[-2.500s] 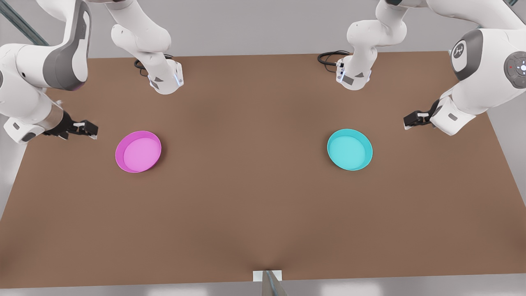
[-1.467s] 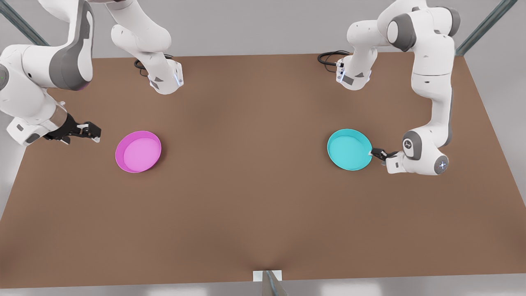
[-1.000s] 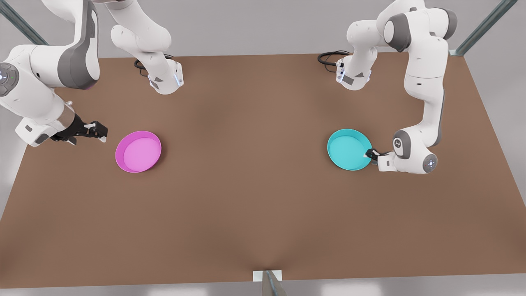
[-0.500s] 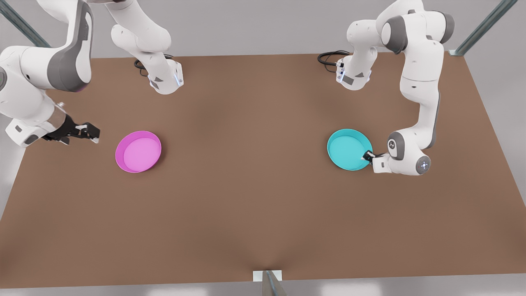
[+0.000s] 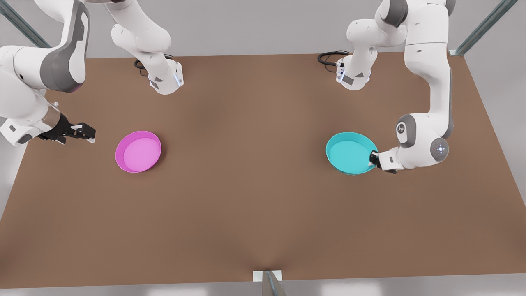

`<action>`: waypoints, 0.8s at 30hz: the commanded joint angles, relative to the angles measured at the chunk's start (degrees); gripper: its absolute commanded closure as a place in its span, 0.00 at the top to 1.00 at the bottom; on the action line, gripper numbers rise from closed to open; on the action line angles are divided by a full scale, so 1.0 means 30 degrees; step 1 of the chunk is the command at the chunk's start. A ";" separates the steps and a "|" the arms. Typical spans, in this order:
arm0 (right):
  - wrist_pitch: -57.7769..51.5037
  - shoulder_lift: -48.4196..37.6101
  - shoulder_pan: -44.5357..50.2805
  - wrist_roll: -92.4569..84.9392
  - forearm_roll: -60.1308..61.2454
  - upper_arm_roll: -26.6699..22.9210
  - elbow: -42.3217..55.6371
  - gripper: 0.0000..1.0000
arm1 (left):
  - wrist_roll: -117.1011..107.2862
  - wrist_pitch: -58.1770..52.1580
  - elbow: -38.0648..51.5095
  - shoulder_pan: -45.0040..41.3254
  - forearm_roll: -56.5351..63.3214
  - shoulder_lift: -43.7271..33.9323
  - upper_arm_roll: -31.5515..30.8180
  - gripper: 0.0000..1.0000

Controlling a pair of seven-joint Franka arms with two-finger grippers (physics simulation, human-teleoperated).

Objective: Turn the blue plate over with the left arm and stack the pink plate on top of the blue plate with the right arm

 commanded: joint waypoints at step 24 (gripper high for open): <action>-0.0624 0.0300 -0.0524 -0.0108 0.1511 0.0016 -0.0081 1.00 | -2.9077 -0.4194 1.2353 -2.4885 0.4542 1.1014 1.9436 0.21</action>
